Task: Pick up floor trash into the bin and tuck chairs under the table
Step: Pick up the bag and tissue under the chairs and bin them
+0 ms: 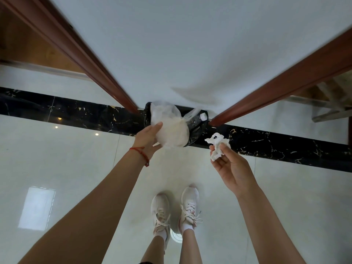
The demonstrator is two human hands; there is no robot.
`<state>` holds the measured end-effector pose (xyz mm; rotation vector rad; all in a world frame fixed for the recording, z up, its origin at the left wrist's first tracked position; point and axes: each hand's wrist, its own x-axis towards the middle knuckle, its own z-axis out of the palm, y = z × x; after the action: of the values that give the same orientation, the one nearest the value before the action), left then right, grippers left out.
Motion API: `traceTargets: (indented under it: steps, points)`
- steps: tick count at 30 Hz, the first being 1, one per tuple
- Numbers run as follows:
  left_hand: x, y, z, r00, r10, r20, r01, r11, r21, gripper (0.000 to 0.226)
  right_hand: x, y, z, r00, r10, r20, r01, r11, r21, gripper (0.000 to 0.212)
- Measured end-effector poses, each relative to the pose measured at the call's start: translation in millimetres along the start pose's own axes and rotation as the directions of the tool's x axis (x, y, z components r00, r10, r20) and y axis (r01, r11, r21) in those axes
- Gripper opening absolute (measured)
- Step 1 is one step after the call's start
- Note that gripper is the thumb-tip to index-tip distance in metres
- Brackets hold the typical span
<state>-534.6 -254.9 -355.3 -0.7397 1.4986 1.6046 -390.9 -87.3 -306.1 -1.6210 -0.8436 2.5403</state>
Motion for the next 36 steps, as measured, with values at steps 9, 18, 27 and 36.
traceTargets:
  steps: [9, 18, 27, 36]
  points:
    - [-16, 2, -29, 0.923, 0.378, -0.068, -0.280, 0.784, 0.555, 0.030, 21, 14, 10, 1.000, 0.001, -0.018, -0.002, 0.998, -0.066, 0.011]
    - [-47, -25, -70, 0.714, 0.645, 0.273, -0.427, 0.092, 0.900, 0.040, 64, 37, 62, 0.998, -0.012, -0.057, -0.007, 0.946, -0.324, 0.023]
    - [-57, -25, -72, 0.684, 0.643, 0.345, -0.432, -0.025, 0.902, 0.039, 107, 35, 84, 0.984, -0.097, -0.150, 0.000, 0.838, -0.545, 0.021]
    - [-61, -21, -65, 0.695, 0.615, 0.373, -0.452, -0.030, 0.891, 0.038, 63, 45, 56, 0.929, -0.343, 0.140, 0.241, 0.272, -0.932, 0.041]
